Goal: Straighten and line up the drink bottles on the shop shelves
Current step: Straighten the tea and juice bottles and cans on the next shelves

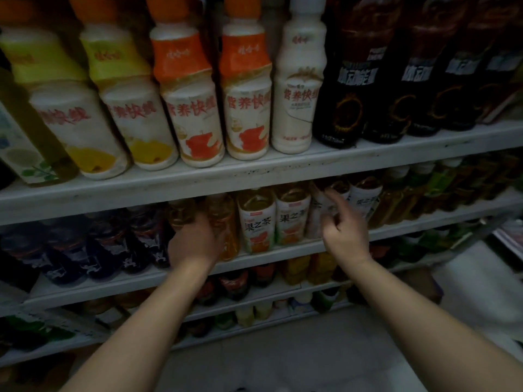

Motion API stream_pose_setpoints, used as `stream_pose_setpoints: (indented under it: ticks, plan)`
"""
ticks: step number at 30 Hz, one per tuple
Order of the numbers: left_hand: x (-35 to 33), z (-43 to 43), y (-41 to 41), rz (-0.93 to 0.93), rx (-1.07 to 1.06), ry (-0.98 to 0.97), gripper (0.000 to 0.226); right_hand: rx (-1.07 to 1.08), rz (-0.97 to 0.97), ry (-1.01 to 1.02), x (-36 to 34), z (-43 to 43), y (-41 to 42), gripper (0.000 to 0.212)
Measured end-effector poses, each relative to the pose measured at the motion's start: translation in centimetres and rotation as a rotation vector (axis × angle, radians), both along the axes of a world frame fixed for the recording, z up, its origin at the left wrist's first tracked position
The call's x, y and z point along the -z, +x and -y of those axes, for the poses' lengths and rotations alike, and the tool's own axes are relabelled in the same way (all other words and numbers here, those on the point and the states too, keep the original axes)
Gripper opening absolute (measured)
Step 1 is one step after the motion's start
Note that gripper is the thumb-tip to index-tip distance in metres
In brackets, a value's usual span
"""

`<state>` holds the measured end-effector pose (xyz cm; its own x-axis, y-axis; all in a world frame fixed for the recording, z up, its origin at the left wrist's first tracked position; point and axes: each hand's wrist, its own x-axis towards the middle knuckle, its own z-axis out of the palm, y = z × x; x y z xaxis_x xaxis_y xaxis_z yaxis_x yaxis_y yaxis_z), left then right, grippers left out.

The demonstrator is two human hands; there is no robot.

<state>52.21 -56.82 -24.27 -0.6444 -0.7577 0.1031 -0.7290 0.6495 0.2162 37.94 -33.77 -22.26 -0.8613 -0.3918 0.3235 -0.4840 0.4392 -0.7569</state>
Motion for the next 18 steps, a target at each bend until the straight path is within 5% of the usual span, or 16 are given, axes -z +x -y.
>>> stream_pose_setpoints:
  ticks: [4, 9, 18]
  plan:
    - [0.7, -0.5, -0.2, -0.023, -0.03, 0.017, 0.044, -0.134, 0.01, 0.169, -1.8, 0.2, -2.4, 0.048]
    - [0.7, -1.3, -0.6, -0.074, -0.084, 0.054, 0.049, -0.344, 0.181, 0.257, -3.1, 2.4, -4.7, 0.027]
    - [0.1, -4.1, -2.9, -0.183, -0.251, 0.177, 0.074, -0.367, -0.336, 0.191, -2.3, -4.6, -9.8, 0.033]
